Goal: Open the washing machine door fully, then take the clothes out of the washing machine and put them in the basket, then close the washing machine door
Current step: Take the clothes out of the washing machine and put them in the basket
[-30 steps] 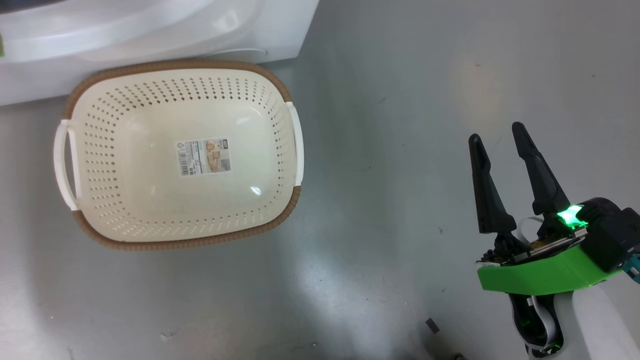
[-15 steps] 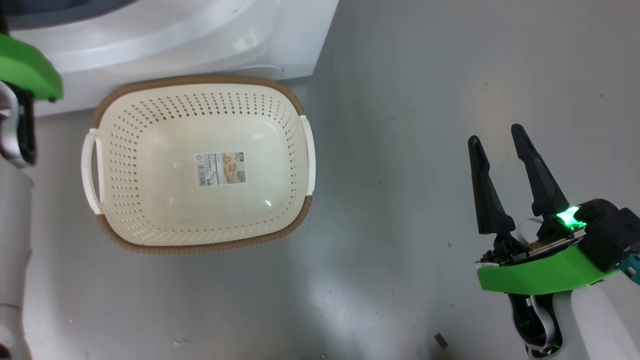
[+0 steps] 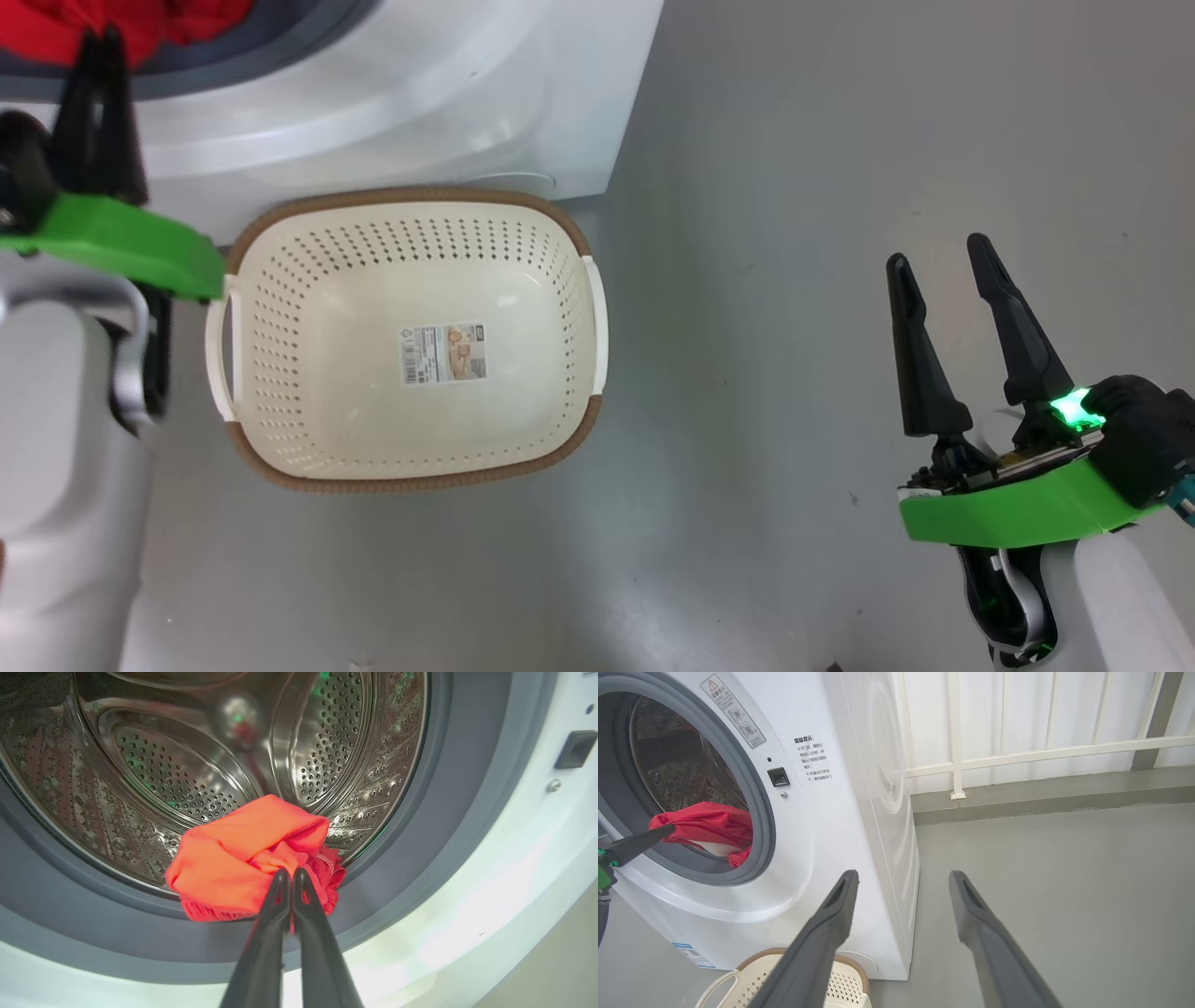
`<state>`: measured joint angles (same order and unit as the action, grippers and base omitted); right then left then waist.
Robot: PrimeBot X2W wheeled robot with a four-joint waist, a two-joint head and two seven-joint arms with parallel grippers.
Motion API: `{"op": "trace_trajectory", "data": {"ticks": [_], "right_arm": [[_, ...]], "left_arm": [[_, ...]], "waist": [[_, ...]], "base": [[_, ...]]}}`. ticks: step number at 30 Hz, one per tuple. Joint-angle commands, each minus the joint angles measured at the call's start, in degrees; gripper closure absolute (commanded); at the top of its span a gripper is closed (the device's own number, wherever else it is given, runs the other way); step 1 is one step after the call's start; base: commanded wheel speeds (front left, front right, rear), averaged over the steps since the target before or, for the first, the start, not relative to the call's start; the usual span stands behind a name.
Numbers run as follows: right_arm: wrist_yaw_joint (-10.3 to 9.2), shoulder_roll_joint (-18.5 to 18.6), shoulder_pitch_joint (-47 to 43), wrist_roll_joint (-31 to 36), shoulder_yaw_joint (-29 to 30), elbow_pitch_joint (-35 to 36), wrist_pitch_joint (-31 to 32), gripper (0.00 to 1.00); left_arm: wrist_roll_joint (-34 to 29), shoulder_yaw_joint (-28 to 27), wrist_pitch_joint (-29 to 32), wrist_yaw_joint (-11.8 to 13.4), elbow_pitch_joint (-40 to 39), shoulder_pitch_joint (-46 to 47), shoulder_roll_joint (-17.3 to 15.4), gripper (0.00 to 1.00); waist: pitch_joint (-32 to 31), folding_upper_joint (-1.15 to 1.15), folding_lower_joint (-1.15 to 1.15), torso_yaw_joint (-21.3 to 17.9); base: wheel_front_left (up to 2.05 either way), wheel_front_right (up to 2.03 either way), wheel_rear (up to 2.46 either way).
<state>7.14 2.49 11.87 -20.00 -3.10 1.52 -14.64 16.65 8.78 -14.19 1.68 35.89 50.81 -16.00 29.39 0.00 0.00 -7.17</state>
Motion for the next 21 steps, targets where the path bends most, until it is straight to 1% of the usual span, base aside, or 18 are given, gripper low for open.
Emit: {"op": "trace_trajectory", "data": {"ticks": [1, 6, 8, 12, 21], "right_arm": [[0.35, 0.39, -1.44, 0.50, -1.13, 1.25, -0.36, 0.00], [0.35, 0.39, -2.09, 0.58, -0.65, 1.30, -0.36, 0.00], [0.35, 0.39, -2.31, 0.67, -0.41, 1.22, -0.36, 0.00], [0.35, 0.39, -2.85, 0.89, -0.20, 1.09, -0.36, 0.00], [0.35, 0.39, -4.48, 0.85, 0.18, 0.70, -0.36, 0.00]], "left_arm": [[0.62, -1.18, -0.12, 0.58, -2.45, -1.90, -1.96, 1.00], [1.51, -0.94, 0.13, 1.60, -8.01, -7.41, -0.72, 1.00], [2.88, -1.08, 0.96, 1.31, -9.45, -9.27, 0.13, 1.00], [3.43, -0.49, 1.74, 1.76, -12.66, -12.03, 1.06, 1.00], [4.13, 0.61, 3.67, 3.07, -18.27, -18.25, 1.91, 1.00]], "waist": [[-0.95, 0.00, 0.00, 0.65], [-2.79, 0.00, 0.00, 1.58], [-3.63, 0.00, 0.00, 1.98], [-5.32, 0.00, 0.00, 2.71], [-9.40, 0.00, 0.00, 3.29]], "base": [[0.00, 0.00, 0.00], [0.00, 0.00, 0.00], [0.00, 0.00, 0.00], [0.00, 0.00, 0.00], [0.00, 0.00, 0.00]]}}
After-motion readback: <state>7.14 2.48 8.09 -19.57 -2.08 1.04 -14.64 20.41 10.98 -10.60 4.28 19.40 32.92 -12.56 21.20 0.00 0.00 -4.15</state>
